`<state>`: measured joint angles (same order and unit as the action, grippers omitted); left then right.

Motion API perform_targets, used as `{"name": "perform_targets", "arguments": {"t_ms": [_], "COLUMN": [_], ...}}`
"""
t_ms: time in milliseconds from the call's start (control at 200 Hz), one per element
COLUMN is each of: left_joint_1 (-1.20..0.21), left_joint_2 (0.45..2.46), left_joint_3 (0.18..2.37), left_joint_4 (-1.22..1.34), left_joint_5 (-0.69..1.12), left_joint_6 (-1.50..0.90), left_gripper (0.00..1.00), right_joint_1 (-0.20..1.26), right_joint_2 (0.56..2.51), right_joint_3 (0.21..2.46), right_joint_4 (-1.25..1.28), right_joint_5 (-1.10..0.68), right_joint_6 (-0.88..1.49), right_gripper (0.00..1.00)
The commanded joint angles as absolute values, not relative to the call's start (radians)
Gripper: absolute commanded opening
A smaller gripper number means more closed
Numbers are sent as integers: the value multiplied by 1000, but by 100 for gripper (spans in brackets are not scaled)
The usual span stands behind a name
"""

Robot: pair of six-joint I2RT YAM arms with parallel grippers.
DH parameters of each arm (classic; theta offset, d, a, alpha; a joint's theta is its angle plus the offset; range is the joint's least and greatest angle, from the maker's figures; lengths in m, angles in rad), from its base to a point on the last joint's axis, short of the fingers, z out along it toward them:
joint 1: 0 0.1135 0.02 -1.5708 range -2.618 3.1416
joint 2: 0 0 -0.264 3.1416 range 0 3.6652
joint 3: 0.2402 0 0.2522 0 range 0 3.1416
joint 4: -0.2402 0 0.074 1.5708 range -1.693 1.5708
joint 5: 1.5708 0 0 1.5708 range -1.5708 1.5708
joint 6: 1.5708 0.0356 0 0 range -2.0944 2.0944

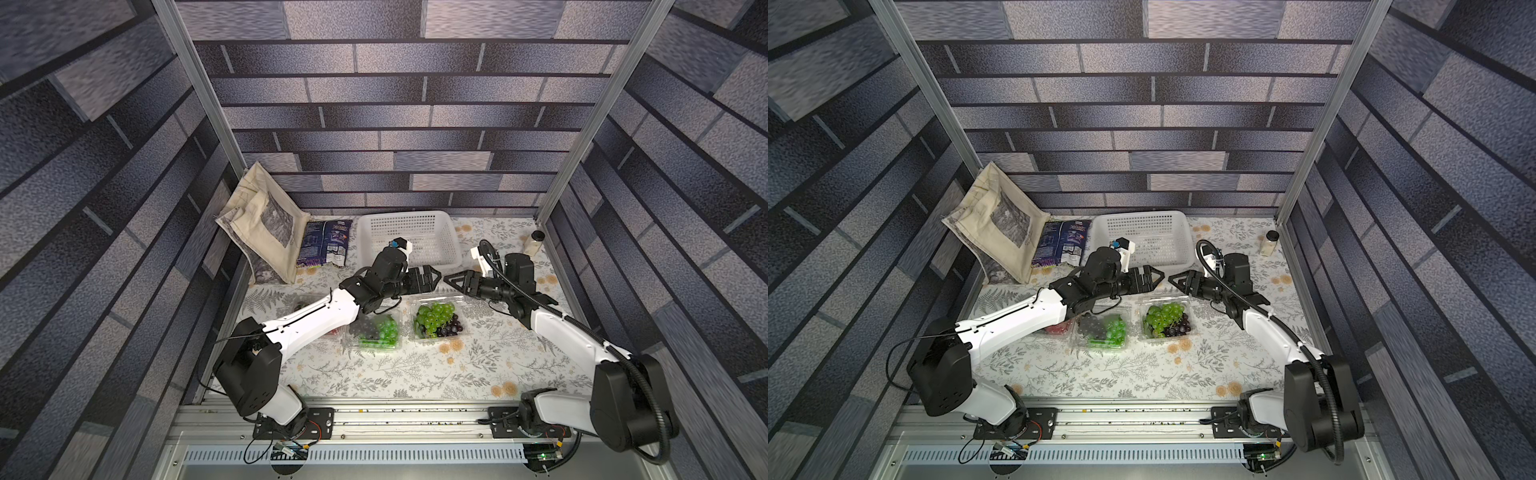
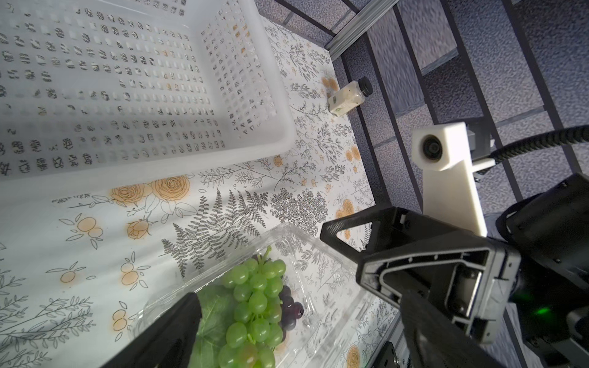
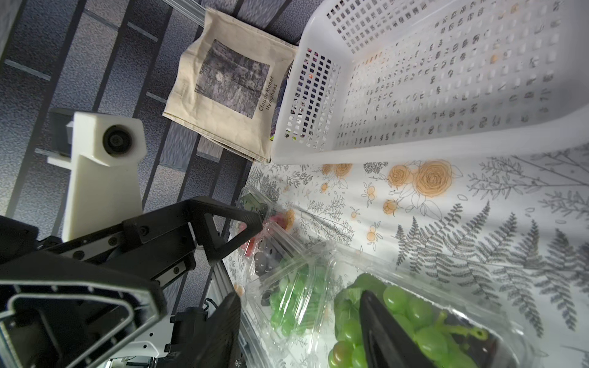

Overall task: Pack grapes into containers
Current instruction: Close the packing box at the center of the board.

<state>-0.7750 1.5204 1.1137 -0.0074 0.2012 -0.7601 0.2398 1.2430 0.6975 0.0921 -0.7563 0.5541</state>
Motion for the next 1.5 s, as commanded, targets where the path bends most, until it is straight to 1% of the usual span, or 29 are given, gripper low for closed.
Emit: {"name": "perform_targets", "arguments": {"t_ms": [0, 185, 386, 476, 666, 887, 1032, 1227, 1493], "left_joint_1": [-803, -872, -934, -963, -1008, -1026, -1033, -1033, -1035], "left_joint_2": [1471, 1463, 1475, 1495, 1555, 1618, 1654, 1673, 1709], "left_joint_3": [1092, 1061, 1036, 1038, 1071, 1118, 1150, 1174, 1226], "left_joint_4": [-16, -43, -74, -92, -127, -164, -195, -219, -270], "left_joint_5": [169, 126, 76, 63, 42, 41, 42, 48, 53], "left_joint_6": [-760, -759, -767, -763, -753, -741, -736, -732, -709], "left_gripper": [99, 95, 93, 91, 91, 91, 91, 91, 91], "right_joint_1": [265, 283, 293, 296, 297, 299, 299, 299, 299], "right_joint_2": [1164, 1032, 920, 878, 809, 784, 775, 767, 757], "right_joint_3": [650, 562, 492, 472, 449, 421, 417, 415, 365], "right_joint_4": [-32, -126, -218, -246, -306, -325, -348, -438, -403], "right_joint_5": [-676, -592, -532, -513, -473, -463, -443, -337, -322], "right_joint_6": [494, 511, 531, 543, 558, 574, 592, 619, 670], "right_gripper": [59, 53, 48, 47, 46, 45, 42, 38, 37]}}
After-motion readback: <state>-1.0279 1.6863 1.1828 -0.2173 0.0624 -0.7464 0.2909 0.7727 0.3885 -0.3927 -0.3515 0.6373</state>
